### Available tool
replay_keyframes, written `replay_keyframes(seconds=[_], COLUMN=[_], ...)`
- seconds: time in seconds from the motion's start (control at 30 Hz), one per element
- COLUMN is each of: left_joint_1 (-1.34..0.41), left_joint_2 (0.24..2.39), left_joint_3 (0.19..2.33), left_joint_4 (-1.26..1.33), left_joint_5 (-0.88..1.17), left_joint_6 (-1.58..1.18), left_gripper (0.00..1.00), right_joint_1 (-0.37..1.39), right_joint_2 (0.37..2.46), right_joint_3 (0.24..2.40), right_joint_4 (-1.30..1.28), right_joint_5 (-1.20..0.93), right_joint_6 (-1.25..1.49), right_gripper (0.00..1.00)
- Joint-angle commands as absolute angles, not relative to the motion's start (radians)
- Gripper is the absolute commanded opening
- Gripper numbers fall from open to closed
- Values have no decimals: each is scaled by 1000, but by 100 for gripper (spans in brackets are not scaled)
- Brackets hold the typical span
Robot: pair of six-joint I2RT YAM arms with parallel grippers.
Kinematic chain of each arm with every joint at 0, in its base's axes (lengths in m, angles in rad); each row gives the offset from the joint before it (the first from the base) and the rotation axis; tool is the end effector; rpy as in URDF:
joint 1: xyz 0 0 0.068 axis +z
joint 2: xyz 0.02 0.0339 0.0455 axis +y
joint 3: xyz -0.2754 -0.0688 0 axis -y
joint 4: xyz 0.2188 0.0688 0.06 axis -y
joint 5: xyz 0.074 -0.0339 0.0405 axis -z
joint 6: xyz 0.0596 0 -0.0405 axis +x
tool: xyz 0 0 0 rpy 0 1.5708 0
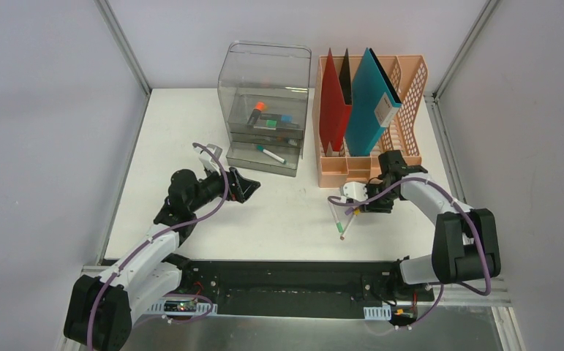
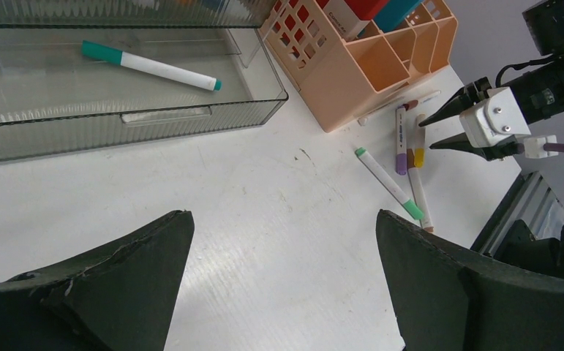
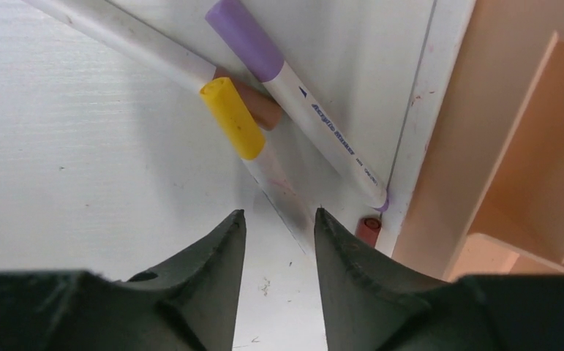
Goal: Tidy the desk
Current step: Pick up the stationery from the center of the board.
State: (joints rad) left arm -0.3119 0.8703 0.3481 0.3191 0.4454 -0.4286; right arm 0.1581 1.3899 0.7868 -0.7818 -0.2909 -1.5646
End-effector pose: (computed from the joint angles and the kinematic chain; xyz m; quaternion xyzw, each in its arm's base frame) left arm 0.1703 -0.0819 0.2411 0.0952 0.7629 -0.3826 0.5125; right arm 0.2036 0.0498 0.1809 -0.7562 0.6315 0.0507 0.1634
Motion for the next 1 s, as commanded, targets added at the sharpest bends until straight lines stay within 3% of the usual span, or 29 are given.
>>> replay_keyframes(seconds=[0.0,0.43,0.6,0.97], left_joint_1=[-299,-299,-299,-309], left_joint_2=[849,865,955,1134], left_joint_3=[342,321,309,271], left_joint_4=[345,404,535,938], left_joint_5=[429,458,583,785], left_joint_6=[-410,-443,-497,-697], left_gripper=[99,99,99,97], right_joint_1=[188,219,220,198], right_joint_2=[1419,1472,1490,1430], right_joint_3=[779,811,866,985], right_joint_4=[-739,-789,-894,-1007], right_joint_5=[-222,-180,-205,-449], right_joint_6=[-1556,-1557,-1559,-1373], right_gripper=[39,19,1,0])
